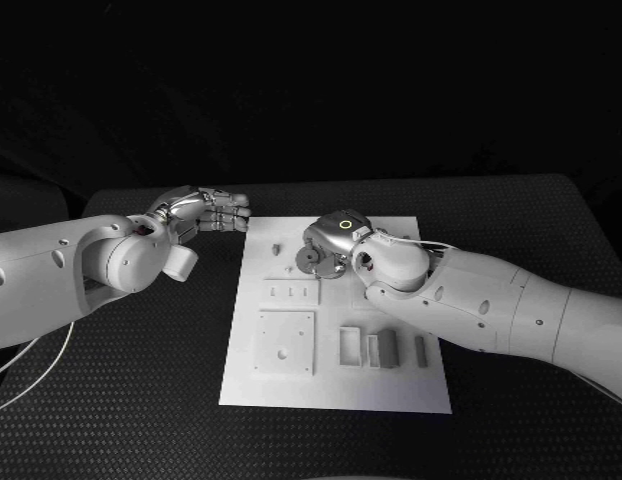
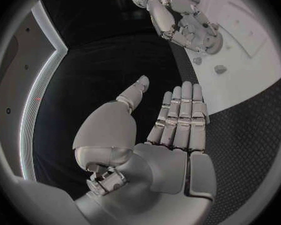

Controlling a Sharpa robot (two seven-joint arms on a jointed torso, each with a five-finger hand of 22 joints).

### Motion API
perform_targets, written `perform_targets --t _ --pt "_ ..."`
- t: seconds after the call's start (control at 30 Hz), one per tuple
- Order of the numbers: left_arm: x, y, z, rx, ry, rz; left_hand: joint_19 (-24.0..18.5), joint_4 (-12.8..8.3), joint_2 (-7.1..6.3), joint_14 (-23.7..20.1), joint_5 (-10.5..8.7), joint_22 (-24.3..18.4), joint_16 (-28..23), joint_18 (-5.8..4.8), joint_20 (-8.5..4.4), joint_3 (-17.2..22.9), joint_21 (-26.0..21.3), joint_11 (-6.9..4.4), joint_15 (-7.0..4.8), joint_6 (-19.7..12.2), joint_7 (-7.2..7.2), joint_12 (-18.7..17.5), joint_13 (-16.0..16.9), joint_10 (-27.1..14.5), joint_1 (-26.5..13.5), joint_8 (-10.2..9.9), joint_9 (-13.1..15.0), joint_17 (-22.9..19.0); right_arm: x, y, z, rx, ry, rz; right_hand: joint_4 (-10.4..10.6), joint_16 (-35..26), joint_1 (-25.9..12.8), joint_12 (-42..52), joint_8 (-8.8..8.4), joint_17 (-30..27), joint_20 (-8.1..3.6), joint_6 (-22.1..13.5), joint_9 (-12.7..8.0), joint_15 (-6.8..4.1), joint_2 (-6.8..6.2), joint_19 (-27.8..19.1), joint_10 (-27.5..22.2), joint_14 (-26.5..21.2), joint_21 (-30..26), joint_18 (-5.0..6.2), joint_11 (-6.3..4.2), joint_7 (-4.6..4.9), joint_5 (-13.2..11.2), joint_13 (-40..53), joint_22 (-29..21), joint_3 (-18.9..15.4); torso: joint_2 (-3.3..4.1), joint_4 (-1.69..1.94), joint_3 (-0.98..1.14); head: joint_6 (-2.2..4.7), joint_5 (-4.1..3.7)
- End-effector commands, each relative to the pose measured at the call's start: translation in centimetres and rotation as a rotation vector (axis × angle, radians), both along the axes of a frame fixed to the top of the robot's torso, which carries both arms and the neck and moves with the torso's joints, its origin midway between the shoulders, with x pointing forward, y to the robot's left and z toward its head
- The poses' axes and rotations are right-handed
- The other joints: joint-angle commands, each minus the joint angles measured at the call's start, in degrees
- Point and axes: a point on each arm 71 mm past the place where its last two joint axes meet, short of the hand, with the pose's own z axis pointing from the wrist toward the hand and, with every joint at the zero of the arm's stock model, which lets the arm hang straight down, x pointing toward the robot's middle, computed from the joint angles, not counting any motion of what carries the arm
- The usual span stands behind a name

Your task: Assemble the parts on the task board

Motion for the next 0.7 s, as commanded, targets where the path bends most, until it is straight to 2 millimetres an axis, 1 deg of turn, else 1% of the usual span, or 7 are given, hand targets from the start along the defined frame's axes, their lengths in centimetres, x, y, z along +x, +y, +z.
perform_targets --t 0.03,0.17,0.3,0.47,0.7 --pt "0.04 -0.07 0.12 -0.003 -0.008 -0.003 0.28 -0.11 0.23 0.41 0.19 -0.06 -0.21 -0.59 -0.17 -0.12 -0.34 0.05 -0.1 -0.45 0.35 -0.33 0.08 -0.15 0.35 -0.29 -0.1 0.1 -0.24 -0.58 -1.4 -0.062 0.032 -0.005 -1.28 0.34 -0.4 0.0 -0.11 -0.09 -0.15 1.35 1.25 -0.25 0.1 0.32 0.33 0.28 0.38 3.95 -0.02 0.98 0.23 -0.11 1.03 1.16 -0.01 0.02 -0.02 0.03 0.02" --pt "0.03 -0.1 0.12 -0.003 -0.007 -0.005 0.28 -0.11 0.22 0.41 0.19 -0.06 -0.22 -0.59 -0.17 -0.12 -0.34 0.05 -0.1 -0.45 0.35 -0.33 0.08 -0.14 0.35 -0.29 -0.1 0.11 -0.33 -0.44 -1.24 -0.048 0.024 0.007 -1.18 0.34 -0.78 -0.04 -0.19 -0.11 -0.18 1.37 1.28 -0.28 -0.13 0.45 0.45 0.38 0.38 3.95 -0.05 0.96 0.22 -0.17 1.0 1.19 0.0 -0.02 0.0 0.25 0.12" --pt "0.02 -0.15 0.12 -0.004 -0.007 -0.006 0.28 -0.12 0.21 0.41 0.19 -0.06 -0.23 -0.59 -0.17 -0.11 -0.34 0.05 -0.1 -0.45 0.35 -0.34 0.08 -0.15 0.36 -0.29 -0.1 0.11 -0.38 -0.37 -1.07 -0.037 0.013 0.013 -1.17 0.34 -0.8 -0.05 -0.2 -0.12 -0.2 1.38 1.28 -0.29 -0.15 0.49 0.48 0.41 0.38 3.95 -0.06 0.95 0.23 -0.18 1.0 1.24 0.01 -0.01 0.03 0.28 0.11" --pt "0.0 -0.12 0.13 -0.003 -0.007 -0.005 0.28 -0.12 0.2 0.42 0.19 -0.07 -0.25 -0.59 -0.17 -0.11 -0.34 0.06 -0.1 -0.46 0.35 -0.34 0.09 -0.15 0.36 -0.3 -0.1 0.13 -0.27 -0.52 -0.97 -0.027 0.002 0.013 -1.03 0.32 -1.07 -0.11 -0.29 -0.15 -0.23 1.36 1.29 -0.31 -0.38 0.59 0.55 0.48 0.36 3.95 -0.07 0.95 0.23 -0.25 0.96 1.34 -0.01 -0.05 -0.02 0.38 0.08" --pt "0.01 -0.09 0.13 -0.003 -0.008 -0.004 0.27 -0.12 0.19 0.43 0.19 -0.07 -0.26 -0.59 -0.17 -0.1 -0.34 0.06 -0.1 -0.47 0.35 -0.35 0.09 -0.15 0.36 -0.3 -0.1 0.14 -0.39 -0.47 -0.65 -0.004 -0.014 0.023 -0.92 0.29 -1.17 -0.17 -0.37 -0.17 -0.29 1.36 1.3 -0.33 -0.62 0.69 0.61 0.55 0.33 3.95 -0.08 0.94 0.25 -0.31 0.93 1.53 0.0 0.01 0.0 0.4 0.13"
